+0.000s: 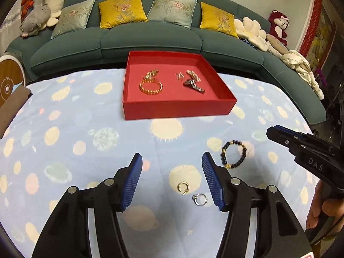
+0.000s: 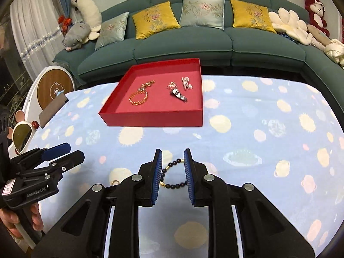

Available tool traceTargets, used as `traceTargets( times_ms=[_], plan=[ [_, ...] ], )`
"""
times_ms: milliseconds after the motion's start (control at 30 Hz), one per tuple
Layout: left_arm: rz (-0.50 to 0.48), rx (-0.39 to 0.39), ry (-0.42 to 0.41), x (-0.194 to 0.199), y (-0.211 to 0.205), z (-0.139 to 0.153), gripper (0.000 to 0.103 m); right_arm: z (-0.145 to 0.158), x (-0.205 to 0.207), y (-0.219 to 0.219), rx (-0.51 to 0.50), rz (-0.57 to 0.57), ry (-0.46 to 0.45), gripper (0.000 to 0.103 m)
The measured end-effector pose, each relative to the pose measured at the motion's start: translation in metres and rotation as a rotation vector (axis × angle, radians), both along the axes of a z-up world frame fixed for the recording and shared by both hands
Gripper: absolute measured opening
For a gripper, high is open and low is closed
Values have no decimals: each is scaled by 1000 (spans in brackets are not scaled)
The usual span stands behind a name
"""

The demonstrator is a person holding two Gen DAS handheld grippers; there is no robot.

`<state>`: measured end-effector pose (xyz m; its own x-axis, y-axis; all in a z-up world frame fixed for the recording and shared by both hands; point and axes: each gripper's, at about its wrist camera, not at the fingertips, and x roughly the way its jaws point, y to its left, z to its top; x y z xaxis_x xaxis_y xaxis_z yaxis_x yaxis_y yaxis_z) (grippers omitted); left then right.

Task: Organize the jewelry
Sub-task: 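Open both tools and move them back over the remaining earrings and bracelet, then grasp a gold hoop earring with the left tool while the right tool grasps another hoop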

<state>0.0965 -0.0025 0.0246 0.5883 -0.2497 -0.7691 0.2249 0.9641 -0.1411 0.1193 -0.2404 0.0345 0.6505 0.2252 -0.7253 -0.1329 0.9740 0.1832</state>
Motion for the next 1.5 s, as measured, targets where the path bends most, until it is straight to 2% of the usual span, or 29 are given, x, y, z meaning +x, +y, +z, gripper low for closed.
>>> traceTargets(
  times_ms=[233,367,633,733,1133,1367,1500],
  plan=[
    [-16,49,27,-7,-7,-39,56,-44,12,-2,-48,-26,87,21],
    [-18,47,59,-3,-8,-55,56,-58,22,-5,-60,-45,109,21],
    [-54,41,71,-1,-18,-71,56,-74,32,-2,-95,-48,138,21],
    [-64,60,65,-1,-21,-77,56,-79,34,0,-101,-38,151,21],
    [-70,77,29,-2,-23,-77,54,-83,35,8,-118,-15,141,21],
    [-63,82,19,-1,-21,-78,43,-82,36,8,-113,-16,143,20],
    [-61,95,9,-2,-21,-78,34,-69,30,12,-88,4,96,21]
  ],
)
